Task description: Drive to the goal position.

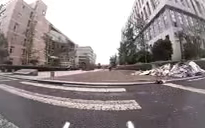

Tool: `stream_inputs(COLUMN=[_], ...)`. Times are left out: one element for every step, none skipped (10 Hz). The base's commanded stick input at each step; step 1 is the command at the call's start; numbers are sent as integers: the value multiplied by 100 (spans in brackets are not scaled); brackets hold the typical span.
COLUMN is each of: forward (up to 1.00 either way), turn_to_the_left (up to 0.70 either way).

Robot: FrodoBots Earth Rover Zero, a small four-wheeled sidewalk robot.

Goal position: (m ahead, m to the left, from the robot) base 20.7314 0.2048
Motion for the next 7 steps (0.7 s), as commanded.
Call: stream_inputs(forward=[0,0,0,0,0,0,0], turn_to_the_left=[-45,-45,-45,-45,-45,-45,-45])
